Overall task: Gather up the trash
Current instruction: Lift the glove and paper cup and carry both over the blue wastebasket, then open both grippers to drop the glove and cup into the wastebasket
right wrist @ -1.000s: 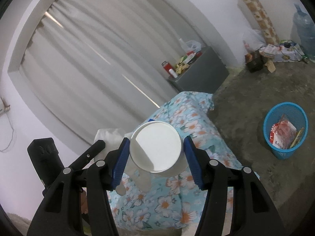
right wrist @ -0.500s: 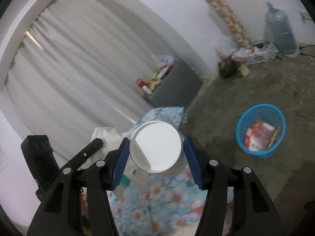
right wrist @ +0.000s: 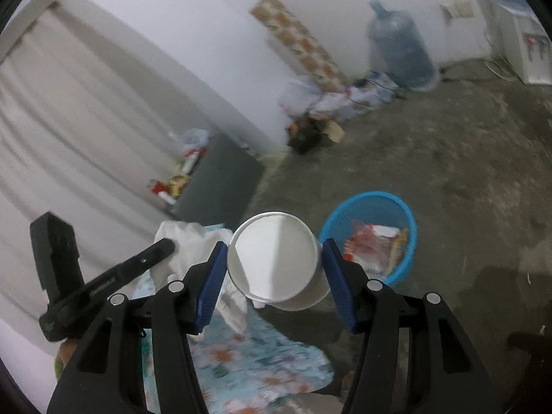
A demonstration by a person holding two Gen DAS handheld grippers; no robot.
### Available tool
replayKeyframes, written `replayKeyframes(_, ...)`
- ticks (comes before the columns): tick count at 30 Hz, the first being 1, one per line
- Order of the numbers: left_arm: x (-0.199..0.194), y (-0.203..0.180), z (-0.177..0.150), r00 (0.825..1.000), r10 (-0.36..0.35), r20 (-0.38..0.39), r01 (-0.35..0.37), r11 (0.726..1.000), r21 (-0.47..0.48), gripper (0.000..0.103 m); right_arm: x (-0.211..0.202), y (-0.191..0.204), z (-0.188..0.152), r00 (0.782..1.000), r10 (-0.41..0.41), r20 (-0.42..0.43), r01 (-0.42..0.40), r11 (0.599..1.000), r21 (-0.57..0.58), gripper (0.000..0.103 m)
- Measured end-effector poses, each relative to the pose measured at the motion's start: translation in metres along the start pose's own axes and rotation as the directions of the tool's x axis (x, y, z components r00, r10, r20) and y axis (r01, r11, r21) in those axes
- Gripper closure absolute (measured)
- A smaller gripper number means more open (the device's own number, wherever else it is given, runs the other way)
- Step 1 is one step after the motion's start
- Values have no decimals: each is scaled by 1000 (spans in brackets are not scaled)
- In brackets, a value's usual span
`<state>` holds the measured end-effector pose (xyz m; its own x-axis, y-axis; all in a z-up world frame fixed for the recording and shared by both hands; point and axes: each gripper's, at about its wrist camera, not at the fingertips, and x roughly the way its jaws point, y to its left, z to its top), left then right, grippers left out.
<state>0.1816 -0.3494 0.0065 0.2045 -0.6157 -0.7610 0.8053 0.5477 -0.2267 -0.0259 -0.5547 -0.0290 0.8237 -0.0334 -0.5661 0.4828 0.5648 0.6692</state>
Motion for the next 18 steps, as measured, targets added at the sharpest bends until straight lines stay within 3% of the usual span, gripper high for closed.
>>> replayKeyframes(4,71,11,15,995,13,-100,-16,999,-32,101,40,-35,1,997,-58,-50,61,996,61,48)
replayKeyframes(14,209,32,39,970,58,-238,-68,997,-36,100,146,-94,-2,981,-93,-170,121,980,159,47)
replayKeyframes(16,229,36,40,964,60,-260,-77,996,-53,91,171,-107,-4,975,-89,-203,126,977,175,47)
replayKeyframes(18,246,43,37,951,79,-298,-105,992,-73,51,198,-123,-11,963,-119,-240,167,967,191,37)
